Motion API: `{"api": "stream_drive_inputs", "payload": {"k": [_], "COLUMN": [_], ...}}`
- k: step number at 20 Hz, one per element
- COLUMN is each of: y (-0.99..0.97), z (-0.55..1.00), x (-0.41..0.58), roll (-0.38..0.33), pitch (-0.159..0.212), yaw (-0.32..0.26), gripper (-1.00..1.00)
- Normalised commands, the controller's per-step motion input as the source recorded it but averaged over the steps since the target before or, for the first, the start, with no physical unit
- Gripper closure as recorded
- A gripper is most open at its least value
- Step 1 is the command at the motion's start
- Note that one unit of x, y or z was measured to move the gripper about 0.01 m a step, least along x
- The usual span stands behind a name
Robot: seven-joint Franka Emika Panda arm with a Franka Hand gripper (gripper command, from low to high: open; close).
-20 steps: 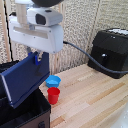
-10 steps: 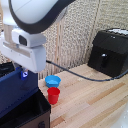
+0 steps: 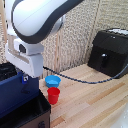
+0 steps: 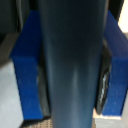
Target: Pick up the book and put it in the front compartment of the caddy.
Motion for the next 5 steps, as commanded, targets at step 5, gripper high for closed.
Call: {"api": "stream_drive_inputs", "payload": {"k": [5], "y": [-0.07], "z": [0.14], "x": [0.231], "roll": [0.011], "pitch": [0.128], "yaw": [-0.016], "gripper": [-1.00]}}
